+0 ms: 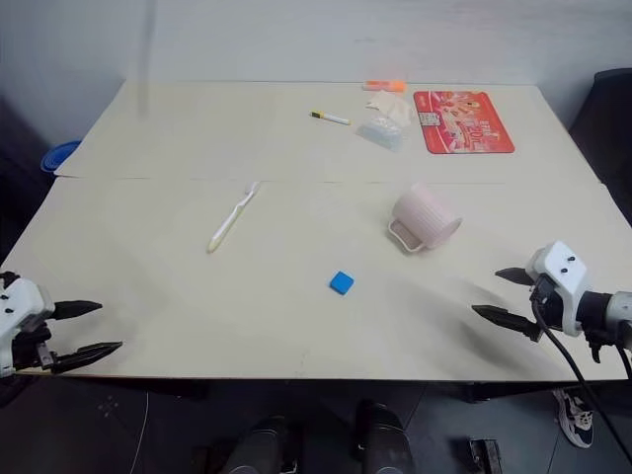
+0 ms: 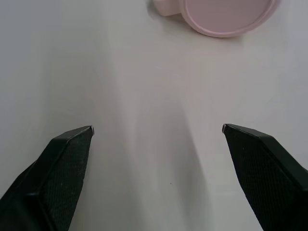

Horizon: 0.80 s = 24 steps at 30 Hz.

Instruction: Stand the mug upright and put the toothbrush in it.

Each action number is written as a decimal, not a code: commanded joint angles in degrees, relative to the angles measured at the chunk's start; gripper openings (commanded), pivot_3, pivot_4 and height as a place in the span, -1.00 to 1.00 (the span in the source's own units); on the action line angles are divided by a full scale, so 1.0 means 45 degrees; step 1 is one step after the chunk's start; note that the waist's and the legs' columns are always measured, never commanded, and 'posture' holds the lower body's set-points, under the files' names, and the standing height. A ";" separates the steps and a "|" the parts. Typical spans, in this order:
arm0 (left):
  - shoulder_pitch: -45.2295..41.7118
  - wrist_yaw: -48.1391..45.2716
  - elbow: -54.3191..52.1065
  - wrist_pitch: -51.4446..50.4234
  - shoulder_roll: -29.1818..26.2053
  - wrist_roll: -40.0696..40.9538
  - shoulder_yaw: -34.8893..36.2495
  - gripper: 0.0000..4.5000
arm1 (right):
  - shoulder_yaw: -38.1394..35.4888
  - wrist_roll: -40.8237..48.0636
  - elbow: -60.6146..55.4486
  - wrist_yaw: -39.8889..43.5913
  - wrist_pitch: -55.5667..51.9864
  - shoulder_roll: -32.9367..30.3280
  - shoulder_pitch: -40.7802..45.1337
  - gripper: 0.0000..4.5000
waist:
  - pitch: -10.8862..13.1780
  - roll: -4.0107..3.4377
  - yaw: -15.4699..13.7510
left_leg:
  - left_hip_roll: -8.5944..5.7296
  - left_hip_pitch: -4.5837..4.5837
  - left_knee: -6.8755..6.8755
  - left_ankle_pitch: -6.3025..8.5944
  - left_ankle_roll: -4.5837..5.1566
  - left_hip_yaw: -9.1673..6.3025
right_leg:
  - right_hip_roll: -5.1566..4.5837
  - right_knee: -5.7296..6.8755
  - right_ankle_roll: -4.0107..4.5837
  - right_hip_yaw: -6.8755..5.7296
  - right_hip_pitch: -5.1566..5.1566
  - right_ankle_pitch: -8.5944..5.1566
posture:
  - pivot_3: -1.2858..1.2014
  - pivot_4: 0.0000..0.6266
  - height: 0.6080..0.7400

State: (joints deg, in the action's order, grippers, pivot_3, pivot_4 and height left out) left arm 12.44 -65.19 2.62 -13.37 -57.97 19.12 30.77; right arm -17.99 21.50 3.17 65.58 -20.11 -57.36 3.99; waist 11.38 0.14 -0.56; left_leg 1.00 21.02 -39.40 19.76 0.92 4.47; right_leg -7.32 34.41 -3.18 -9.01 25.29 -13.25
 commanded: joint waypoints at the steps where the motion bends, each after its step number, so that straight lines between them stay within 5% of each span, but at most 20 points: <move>1: -0.0106 -0.0075 0.0046 0.0309 -0.0219 -0.0108 0.0089 0.99 | -0.0308 0.0076 -0.0137 0.0004 0.0173 -0.0131 0.0038 1.00 | 0.0000 0.0000 0.0001 | 0.0000 0.0001 0.0000 0.0000 0.0000 0.0008 | 0.0000 0.0003 0.0000 0.0004 0.0008 0.0000 | 0.03 -0.52 1.00; 16: -0.1578 0.0273 -0.0345 -0.0838 0.0158 0.0800 -0.0322 0.99 | -0.0652 0.0520 -0.1128 -0.0459 -0.0670 -0.0102 -0.0415 1.00 | 0.0000 0.0000 -0.0043 | 0.0003 -0.0002 0.0000 0.0001 0.0000 0.0037 | 0.0003 0.0028 -0.0001 0.0025 0.0024 0.0000 | 0.03 -0.52 1.00; 22: -0.3952 0.0661 -0.2384 -0.3778 0.0425 0.3428 -0.1026 0.99 | -0.0718 0.1537 -0.2958 -0.1657 -0.2295 0.0317 0.0333 1.00 | 0.0000 0.0003 -0.0136 | -0.0002 -0.0008 -0.0008 -0.0004 0.0000 0.0045 | -0.0001 0.0038 -0.0005 0.0042 0.0024 0.0003 | 0.03 -0.52 1.00; 24: -0.5224 0.1152 -0.3606 -0.4899 0.0768 0.4328 -0.1891 1.00 | -0.0626 0.2185 -0.4431 -0.2238 -0.3360 0.0554 0.0395 0.82 | -0.0001 0.0005 -0.0197 | -0.0003 -0.0010 -0.0011 -0.0010 -0.0011 0.0039 | -0.0004 0.0054 -0.0005 0.0097 0.0023 0.0003 | 0.03 -0.52 1.00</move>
State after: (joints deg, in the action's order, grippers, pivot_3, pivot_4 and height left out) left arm -9.11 -61.44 -8.80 -31.79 -54.83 34.37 24.01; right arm -19.35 28.07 -11.19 57.43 -31.92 -55.10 5.60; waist 11.37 0.16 -1.45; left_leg 0.99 21.01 -39.46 19.69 0.83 4.61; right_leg -7.33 34.75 -3.21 -8.40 25.39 -13.23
